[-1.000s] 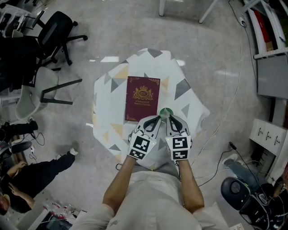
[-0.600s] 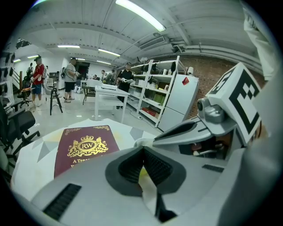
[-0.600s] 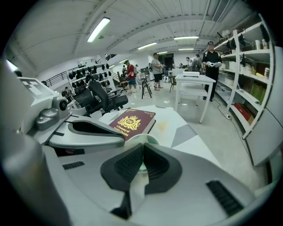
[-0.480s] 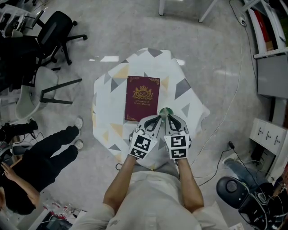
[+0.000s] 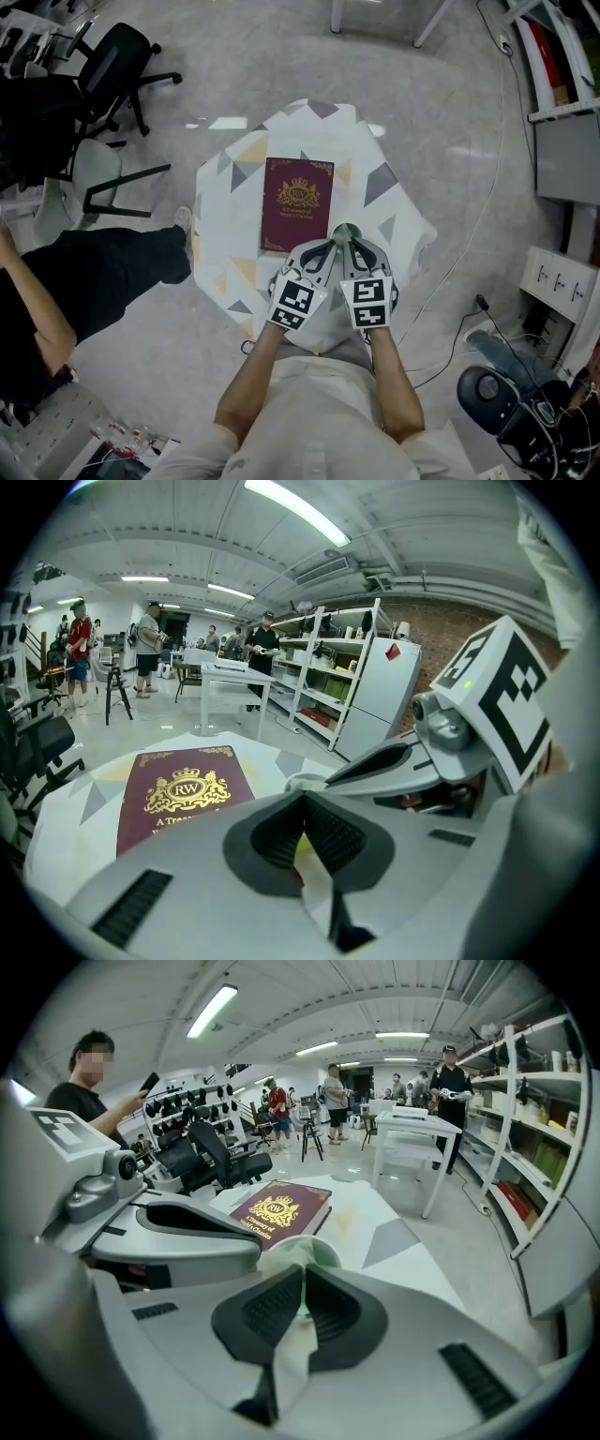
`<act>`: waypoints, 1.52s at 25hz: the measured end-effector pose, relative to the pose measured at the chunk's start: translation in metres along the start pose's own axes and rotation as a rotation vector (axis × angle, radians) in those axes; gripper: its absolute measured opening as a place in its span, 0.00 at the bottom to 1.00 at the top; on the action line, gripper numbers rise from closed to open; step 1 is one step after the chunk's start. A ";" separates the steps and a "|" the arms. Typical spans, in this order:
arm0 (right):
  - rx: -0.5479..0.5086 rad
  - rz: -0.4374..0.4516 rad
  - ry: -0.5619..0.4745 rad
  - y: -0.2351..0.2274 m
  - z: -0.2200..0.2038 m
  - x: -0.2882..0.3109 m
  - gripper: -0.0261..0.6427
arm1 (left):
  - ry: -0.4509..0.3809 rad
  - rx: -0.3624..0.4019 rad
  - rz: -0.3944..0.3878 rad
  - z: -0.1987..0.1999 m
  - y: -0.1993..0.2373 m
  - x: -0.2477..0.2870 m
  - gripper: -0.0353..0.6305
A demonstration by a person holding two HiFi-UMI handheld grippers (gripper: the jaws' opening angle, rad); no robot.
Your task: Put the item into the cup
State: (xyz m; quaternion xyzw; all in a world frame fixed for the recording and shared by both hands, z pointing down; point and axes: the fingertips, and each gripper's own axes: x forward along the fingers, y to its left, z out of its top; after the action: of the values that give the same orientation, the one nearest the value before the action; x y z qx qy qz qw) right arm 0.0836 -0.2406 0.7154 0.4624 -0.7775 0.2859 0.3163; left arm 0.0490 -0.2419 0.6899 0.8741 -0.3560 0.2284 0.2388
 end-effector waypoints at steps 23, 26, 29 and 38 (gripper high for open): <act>-0.020 -0.028 -0.015 0.003 -0.005 -0.013 0.13 | -0.022 0.024 0.010 0.001 -0.006 -0.016 0.07; -0.022 -0.030 -0.018 0.004 -0.005 -0.015 0.13 | -0.023 0.027 0.014 0.000 -0.007 -0.019 0.07; -0.024 -0.031 -0.025 0.006 -0.005 -0.018 0.13 | -0.028 0.031 0.018 0.000 -0.008 -0.023 0.07; -0.046 -0.050 -0.094 0.017 0.008 -0.046 0.13 | -0.067 0.068 0.019 0.015 -0.012 -0.047 0.07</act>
State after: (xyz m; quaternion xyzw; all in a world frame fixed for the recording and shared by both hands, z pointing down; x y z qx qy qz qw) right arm 0.0838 -0.2152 0.6731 0.4872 -0.7861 0.2381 0.2967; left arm 0.0312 -0.2184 0.6481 0.8855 -0.3641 0.2134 0.1946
